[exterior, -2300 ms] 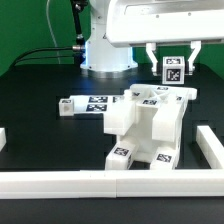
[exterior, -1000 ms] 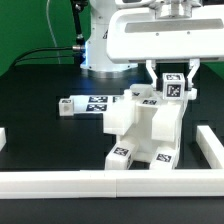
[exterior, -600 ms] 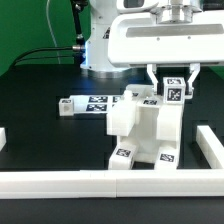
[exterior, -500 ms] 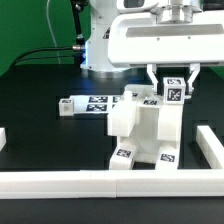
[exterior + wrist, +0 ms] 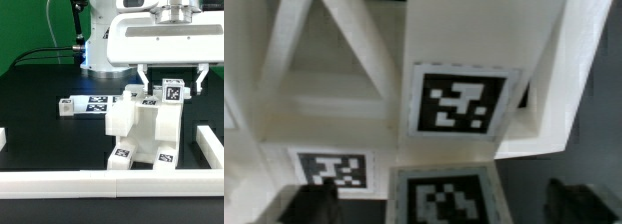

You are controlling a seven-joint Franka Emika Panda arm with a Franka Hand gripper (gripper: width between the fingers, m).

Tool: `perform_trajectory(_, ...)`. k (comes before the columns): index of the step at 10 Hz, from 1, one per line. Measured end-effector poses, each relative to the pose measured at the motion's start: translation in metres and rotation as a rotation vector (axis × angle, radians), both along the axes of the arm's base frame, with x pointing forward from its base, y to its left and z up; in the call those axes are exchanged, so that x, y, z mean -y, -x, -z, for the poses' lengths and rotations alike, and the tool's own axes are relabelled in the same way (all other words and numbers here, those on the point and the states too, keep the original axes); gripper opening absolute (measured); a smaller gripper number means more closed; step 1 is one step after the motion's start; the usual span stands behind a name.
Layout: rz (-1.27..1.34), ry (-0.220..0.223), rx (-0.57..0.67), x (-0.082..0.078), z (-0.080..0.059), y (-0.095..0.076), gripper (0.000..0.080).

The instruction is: Assemble chair

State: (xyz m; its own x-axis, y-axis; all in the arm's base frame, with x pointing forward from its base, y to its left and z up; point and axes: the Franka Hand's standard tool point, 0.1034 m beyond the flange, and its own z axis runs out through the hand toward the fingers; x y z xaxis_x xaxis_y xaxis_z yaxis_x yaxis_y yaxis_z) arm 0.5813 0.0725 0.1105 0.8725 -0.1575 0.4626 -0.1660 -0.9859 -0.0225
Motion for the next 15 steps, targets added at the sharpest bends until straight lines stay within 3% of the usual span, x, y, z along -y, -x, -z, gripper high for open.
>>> perform_trajectory(1, -0.001, 0.001, 0.000, 0.000, 0.000, 0.000, 0.0630)
perform_trajectory(4, -0.008, 0.006, -0.046, 0.002, 0.001, 0.001, 0.0649)
perform_trajectory(7, 0.030, -0.020, -0.297, 0.015, -0.014, -0.001, 0.0649)
perform_trajectory(10, 0.107, -0.114, -0.453, 0.004, -0.016, -0.002, 0.0649)
perform_trajectory(14, 0.117, -0.122, -0.419, 0.000, -0.011, -0.005, 0.0649)
perform_trajectory(15, 0.132, -0.126, -0.418, 0.000, -0.011, -0.005, 0.0539)
